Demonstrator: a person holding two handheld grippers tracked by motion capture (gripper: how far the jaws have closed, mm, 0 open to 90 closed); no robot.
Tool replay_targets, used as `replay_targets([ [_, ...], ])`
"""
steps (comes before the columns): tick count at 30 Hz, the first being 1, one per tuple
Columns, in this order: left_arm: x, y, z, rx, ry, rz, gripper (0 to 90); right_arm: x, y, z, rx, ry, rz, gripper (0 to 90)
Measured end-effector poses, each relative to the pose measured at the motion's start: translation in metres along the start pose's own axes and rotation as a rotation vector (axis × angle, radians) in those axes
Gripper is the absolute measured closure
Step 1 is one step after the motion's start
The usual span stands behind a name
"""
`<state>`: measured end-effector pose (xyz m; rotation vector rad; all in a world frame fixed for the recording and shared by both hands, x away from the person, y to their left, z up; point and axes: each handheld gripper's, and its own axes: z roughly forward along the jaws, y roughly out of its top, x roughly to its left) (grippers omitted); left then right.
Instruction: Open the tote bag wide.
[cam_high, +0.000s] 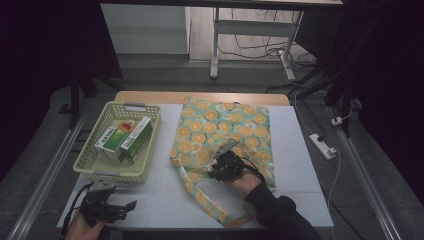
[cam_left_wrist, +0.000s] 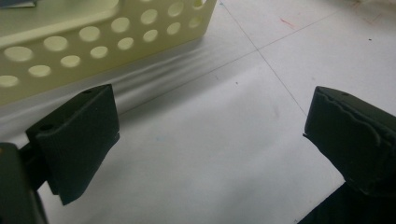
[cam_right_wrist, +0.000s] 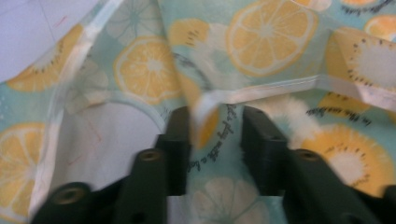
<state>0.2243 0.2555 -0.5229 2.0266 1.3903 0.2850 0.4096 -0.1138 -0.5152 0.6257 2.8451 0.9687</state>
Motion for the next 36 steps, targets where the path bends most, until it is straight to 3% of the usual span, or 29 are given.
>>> replay_targets([
  [5, 0.000, 0.000, 0.000, 0.000, 0.000, 0.000, 3.5, 0.006, -0.008, -0.001, 0.004, 0.013, -0.017, 56.4],
  [10, 0.000, 0.000, 0.000, 0.003, 0.000, 0.002, 3.5, 0.010, -0.010, -0.006, 0.011, -0.009, -0.061, 87.6],
  [13, 0.000, 0.000, 0.001, 0.004, 0.000, 0.001, 3.6, 0.005, -0.006, -0.013, -0.016, -0.021, -0.047, 89.0],
  [19, 0.000, 0.001, 0.001, 0.007, 0.000, 0.003, 3.6, -0.011, 0.002, -0.025, -0.073, -0.116, -0.030, 89.1],
  [23, 0.000, 0.001, 0.001, 0.008, -0.001, 0.003, 3.7, -0.024, 0.001, -0.020, -0.061, -0.142, -0.017, 88.7],
  [25, 0.000, 0.001, 0.001, 0.007, -0.002, 0.002, 3.7, -0.028, -0.002, -0.015, -0.048, -0.131, -0.007, 85.9],
  [32, 0.000, 0.000, 0.001, 0.005, 0.000, 0.002, 3.8, -0.024, -0.011, -0.010, -0.013, -0.096, 0.010, 54.1],
  [36, 0.000, 0.000, 0.001, 0.005, -0.001, 0.001, 3.8, -0.019, -0.016, -0.009, 0.003, -0.091, -0.019, 42.6],
])
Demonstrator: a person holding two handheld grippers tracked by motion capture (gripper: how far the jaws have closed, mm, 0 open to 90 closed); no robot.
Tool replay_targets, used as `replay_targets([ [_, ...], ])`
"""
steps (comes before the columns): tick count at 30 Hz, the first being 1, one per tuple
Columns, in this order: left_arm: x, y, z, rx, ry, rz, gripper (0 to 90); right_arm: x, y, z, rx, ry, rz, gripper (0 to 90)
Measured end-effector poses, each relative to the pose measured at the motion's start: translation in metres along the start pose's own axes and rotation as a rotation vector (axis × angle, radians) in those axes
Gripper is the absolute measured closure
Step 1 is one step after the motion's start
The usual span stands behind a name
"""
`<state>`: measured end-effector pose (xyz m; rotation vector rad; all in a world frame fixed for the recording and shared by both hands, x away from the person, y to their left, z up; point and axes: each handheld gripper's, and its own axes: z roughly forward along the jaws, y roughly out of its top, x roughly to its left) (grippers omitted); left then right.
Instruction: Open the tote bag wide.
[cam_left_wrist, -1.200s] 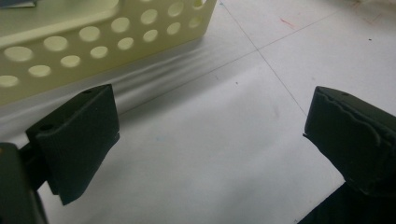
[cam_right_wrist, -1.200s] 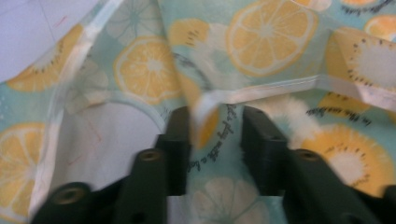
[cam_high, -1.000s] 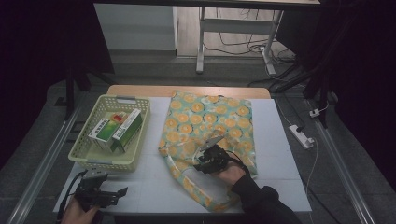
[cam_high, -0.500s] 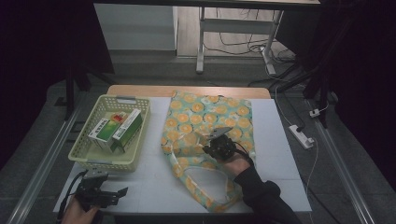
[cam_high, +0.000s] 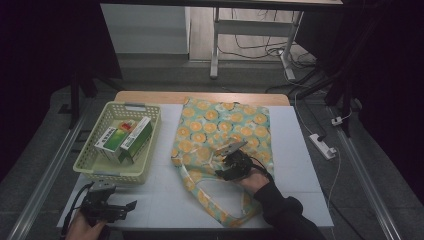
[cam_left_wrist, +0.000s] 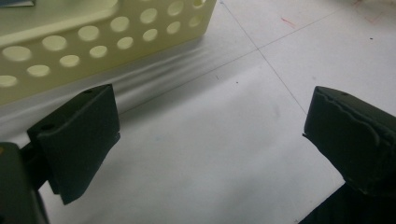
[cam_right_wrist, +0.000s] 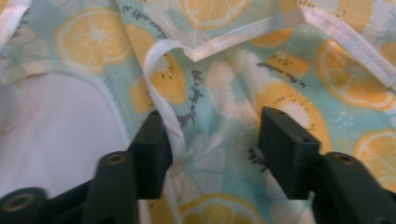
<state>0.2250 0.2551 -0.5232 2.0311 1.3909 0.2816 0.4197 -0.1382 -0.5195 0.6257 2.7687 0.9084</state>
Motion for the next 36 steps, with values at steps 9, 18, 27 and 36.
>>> replay_targets([
  [9, 0.000, 0.000, 0.000, 0.002, 0.001, 0.002, 3.8, -0.003, -0.002, -0.003, 0.005, -0.036, -0.020, 89.1],
  [18, 0.000, 0.000, 0.000, -0.001, 0.000, -0.007, 3.7, -0.011, 0.007, -0.016, -0.066, -0.010, 0.047, 89.9],
  [27, 0.002, -0.001, -0.002, -0.019, -0.002, -0.020, 2.1, -0.017, 0.019, -0.039, -0.183, 0.018, 0.099, 89.9],
  [36, 0.004, -0.003, -0.007, -0.069, -0.024, -0.029, 0.9, -0.015, 0.029, -0.052, -0.224, -0.012, 0.066, 89.8],
])
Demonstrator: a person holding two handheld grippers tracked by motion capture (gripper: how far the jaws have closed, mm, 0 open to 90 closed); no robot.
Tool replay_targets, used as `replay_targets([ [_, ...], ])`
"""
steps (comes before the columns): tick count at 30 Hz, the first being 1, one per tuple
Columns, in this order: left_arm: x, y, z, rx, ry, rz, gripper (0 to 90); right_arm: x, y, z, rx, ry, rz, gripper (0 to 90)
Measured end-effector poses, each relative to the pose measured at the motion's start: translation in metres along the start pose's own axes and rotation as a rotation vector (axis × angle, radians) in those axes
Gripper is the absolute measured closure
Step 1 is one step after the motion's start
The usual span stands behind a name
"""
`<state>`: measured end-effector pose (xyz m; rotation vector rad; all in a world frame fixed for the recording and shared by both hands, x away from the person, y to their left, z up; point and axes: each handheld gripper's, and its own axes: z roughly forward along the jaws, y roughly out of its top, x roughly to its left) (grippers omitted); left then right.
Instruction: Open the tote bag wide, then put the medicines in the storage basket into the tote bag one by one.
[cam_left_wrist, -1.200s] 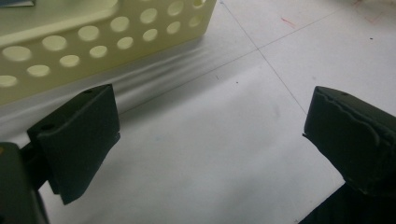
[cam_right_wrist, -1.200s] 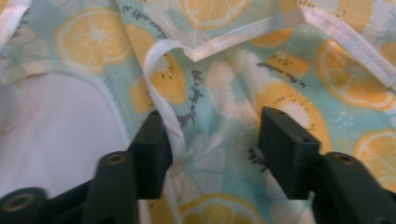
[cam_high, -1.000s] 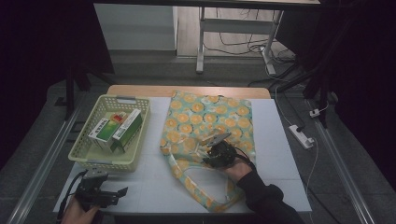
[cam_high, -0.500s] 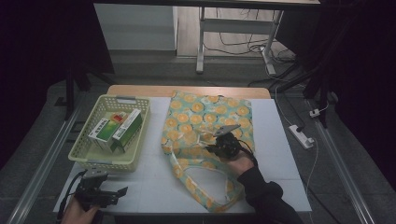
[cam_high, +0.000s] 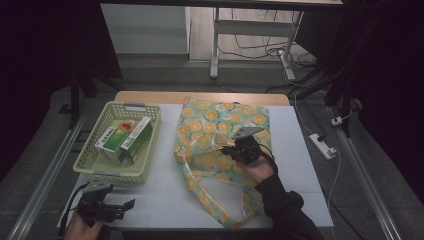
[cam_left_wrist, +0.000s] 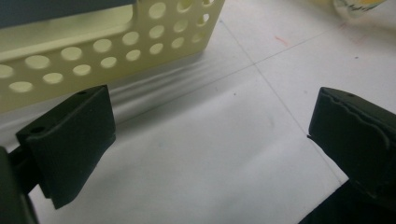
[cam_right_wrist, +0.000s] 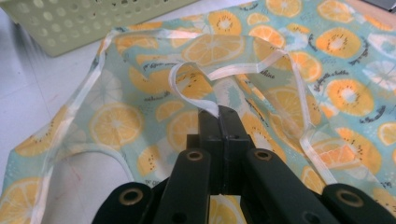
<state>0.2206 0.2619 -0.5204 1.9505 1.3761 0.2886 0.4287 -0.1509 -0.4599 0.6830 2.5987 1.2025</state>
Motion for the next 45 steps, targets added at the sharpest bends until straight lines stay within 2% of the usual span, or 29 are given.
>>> replay_targets([
  [5, 0.001, 0.000, -0.001, -0.020, 0.005, 0.027, 0.9, 0.000, 0.006, -0.005, -0.029, -0.005, -0.003, 89.8],
  [10, 0.002, -0.001, -0.002, -0.024, 0.007, 0.016, 0.4, 0.000, 0.011, -0.010, -0.049, -0.011, -0.007, 89.8],
  [15, 0.004, -0.001, -0.001, -0.005, -0.029, 0.004, 0.8, -0.001, 0.016, -0.015, -0.066, -0.018, -0.005, 89.8],
  [23, 0.006, -0.001, -0.001, -0.004, -0.054, 0.000, 0.6, -0.005, 0.022, -0.023, -0.096, -0.021, 0.009, 89.8],
  [33, 0.009, -0.001, -0.001, -0.010, -0.091, -0.002, 0.4, -0.008, 0.025, -0.024, -0.097, -0.012, 0.015, 89.8],
  [45, 0.010, -0.001, -0.004, -0.017, -0.112, -0.007, 1.2, -0.008, 0.026, -0.024, -0.097, -0.007, 0.013, 89.8],
])
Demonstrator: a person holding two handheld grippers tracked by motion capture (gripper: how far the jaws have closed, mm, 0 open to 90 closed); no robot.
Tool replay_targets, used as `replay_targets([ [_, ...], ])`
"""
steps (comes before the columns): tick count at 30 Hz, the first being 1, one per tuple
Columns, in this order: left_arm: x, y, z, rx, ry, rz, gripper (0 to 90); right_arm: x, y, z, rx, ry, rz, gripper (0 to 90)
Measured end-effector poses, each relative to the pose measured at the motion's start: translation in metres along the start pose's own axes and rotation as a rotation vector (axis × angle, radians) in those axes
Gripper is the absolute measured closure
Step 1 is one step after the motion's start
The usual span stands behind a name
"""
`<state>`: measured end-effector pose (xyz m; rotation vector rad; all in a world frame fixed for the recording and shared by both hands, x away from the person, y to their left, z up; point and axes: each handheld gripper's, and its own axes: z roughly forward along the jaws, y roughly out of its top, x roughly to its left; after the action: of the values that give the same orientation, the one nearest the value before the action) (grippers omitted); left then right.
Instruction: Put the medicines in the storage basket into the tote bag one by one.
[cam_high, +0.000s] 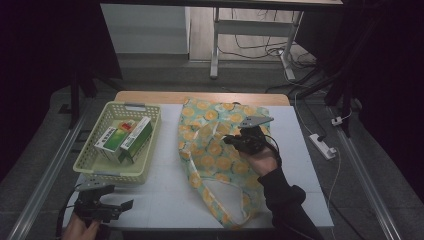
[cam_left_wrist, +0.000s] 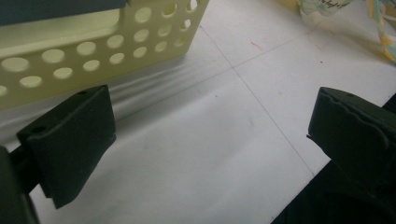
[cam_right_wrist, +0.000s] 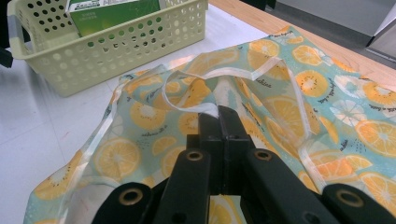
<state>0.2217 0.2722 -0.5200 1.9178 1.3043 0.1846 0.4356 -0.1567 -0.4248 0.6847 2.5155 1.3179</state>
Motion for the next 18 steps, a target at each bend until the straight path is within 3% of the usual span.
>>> replay_targets([
  [3, 0.000, 0.001, -0.002, 0.003, 0.002, 0.005, 1.9, 0.000, 0.000, 0.000, -0.001, 0.002, 0.001, 89.8],
  [8, 0.000, 0.006, -0.010, -0.039, 0.002, 0.013, 1.8, 0.000, 0.000, 0.000, 0.001, 0.004, 0.002, 89.8],
  [18, 0.001, 0.021, -0.029, -0.115, 0.058, 0.028, 1.6, -0.001, 0.001, -0.001, -0.003, 0.000, 0.006, 89.8],
])
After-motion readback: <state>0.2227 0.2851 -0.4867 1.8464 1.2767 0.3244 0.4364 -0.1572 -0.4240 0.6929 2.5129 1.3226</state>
